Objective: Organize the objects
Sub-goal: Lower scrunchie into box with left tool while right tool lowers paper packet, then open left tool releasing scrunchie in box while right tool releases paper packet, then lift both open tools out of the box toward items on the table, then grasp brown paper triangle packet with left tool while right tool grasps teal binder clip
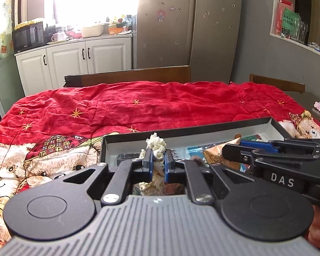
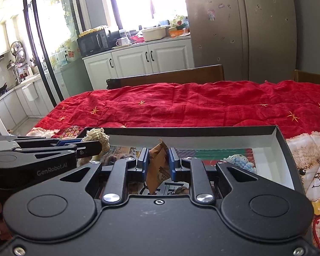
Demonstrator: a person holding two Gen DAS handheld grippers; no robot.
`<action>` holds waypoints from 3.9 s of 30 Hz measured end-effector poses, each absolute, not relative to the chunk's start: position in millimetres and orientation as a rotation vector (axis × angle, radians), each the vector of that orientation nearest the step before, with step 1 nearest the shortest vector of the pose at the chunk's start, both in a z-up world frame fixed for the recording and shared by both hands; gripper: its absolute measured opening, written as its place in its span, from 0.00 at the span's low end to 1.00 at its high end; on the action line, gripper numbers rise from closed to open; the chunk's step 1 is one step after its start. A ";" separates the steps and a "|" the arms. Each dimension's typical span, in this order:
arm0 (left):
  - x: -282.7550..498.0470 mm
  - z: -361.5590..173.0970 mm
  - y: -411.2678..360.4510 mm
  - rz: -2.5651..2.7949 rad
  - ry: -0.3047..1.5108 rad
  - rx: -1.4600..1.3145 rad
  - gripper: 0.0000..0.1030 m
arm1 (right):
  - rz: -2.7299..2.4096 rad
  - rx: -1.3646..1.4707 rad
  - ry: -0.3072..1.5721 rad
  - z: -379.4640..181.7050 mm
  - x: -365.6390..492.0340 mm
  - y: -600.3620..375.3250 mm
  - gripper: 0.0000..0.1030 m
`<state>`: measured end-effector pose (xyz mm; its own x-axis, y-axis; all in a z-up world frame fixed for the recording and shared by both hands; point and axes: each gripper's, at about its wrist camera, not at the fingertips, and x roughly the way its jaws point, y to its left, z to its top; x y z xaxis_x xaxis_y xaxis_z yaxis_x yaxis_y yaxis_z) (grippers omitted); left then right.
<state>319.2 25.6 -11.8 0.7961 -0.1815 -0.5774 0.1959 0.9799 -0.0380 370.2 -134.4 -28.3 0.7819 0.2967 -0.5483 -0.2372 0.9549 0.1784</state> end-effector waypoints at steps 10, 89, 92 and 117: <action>321.0 -18.6 19.6 -0.215 0.637 0.041 0.13 | 0.282 0.093 0.619 -32.3 370.5 -134.4 0.18; 210.2 44.0 -8.0 -0.168 0.506 0.157 0.83 | 0.278 -0.039 0.493 46.5 242.0 -186.5 0.30; 196.9 46.6 -11.8 -0.180 0.501 0.168 0.84 | 0.289 -0.047 0.485 51.5 225.9 -191.6 0.31; 121.1 16.1 -18.1 -0.223 0.580 0.187 0.85 | 0.387 -0.061 0.530 28.3 143.9 -209.4 0.33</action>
<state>121.1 -18.1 16.1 0.8135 -0.1556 -0.5603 0.2604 0.9590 0.1117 143.9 -209.4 28.3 0.7921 0.3440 -0.5042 -0.3753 0.9259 0.0422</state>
